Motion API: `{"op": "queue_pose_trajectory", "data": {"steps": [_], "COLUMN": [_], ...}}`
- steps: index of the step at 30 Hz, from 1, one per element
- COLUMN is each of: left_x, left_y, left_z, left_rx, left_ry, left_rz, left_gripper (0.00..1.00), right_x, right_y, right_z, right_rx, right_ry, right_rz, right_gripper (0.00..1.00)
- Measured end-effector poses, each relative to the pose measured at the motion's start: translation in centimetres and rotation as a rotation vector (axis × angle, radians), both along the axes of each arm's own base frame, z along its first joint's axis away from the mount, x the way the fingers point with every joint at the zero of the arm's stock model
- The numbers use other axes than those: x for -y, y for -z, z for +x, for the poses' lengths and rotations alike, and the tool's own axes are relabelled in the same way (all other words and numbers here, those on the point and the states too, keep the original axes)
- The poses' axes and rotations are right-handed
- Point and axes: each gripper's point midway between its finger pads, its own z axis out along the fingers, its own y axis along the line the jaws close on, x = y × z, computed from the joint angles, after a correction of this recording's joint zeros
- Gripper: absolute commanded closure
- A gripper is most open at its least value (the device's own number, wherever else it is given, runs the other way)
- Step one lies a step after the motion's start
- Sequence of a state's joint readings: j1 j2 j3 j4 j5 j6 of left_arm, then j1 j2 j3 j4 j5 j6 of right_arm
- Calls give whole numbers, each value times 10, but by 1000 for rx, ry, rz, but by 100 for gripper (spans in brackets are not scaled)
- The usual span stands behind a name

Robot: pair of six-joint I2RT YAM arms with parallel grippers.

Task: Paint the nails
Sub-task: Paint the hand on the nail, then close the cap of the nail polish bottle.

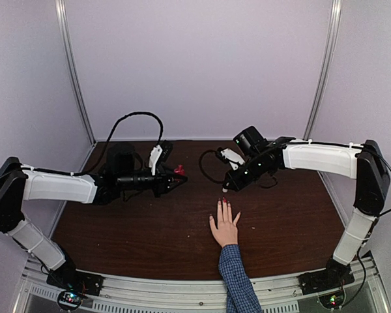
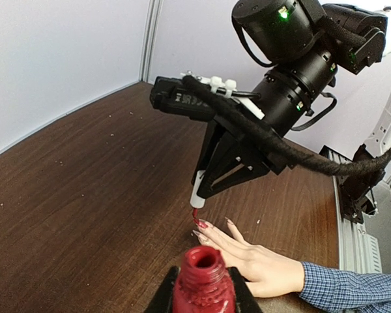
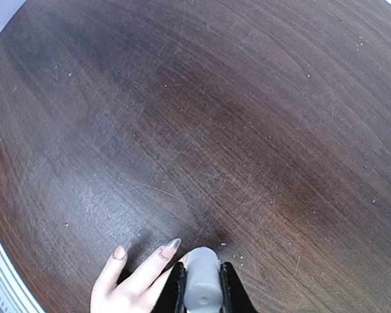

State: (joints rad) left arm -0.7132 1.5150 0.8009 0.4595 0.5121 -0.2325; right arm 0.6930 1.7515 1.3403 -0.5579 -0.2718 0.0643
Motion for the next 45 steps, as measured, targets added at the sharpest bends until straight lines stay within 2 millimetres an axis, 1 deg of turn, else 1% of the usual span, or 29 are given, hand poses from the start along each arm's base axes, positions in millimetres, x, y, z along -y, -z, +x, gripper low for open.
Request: {"op": "queue_pose_trajectory", "data": {"steps": [9, 15, 19, 21, 23, 25, 28, 32, 35, 38, 40, 42, 45], "left_x": [-1, -1, -1, -1, -2, -2, -2, -2, 1, 7, 14, 23, 35], "left_y": [4, 4, 5, 5, 6, 5, 1, -10, -16, -15, -13, -12, -17], "left_z": [-1, -1, -1, -2, -2, -2, -5, -13, -23, -40, -55, -75, -100], "left_rx": [-3, -1, 1, 1, 2, 5, 16, 34, 52, 62, 71, 84, 128], "left_ry": [0, 1, 2, 4, 5, 6, 15, 56, 98, 155, 203, 265, 341], "left_rz": [7, 8, 12, 15, 18, 20, 15, -4, -14, 3, 22, 46, 63], "left_gripper": [100, 100, 100, 100, 100, 100, 100, 100, 100, 100, 100, 100, 100], "right_x": [1, -1, 3, 5, 6, 8, 12, 20, 24, 25, 26, 26, 25], "right_y": [0, -9, -12, -18, -29, -48, -83, -134, -163, -188, -203, -217, -238], "right_z": [6, 14, 19, 20, 21, 19, 14, 0, -13, -29, -41, -55, -79], "right_rx": [7, 38, 54, 68, 91, 125, 187, 274, 318, 347, 359, 370, 382], "right_ry": [25, 39, 55, 63, 67, 67, 67, 54, 25, -22, -58, -98, -171], "right_rz": [5, 19, 19, 23, 36, 61, 110, 193, 247, 308, 352, 400, 474], "right_gripper": [100, 100, 100, 100, 100, 100, 100, 100, 100, 100, 100, 100, 100]}}
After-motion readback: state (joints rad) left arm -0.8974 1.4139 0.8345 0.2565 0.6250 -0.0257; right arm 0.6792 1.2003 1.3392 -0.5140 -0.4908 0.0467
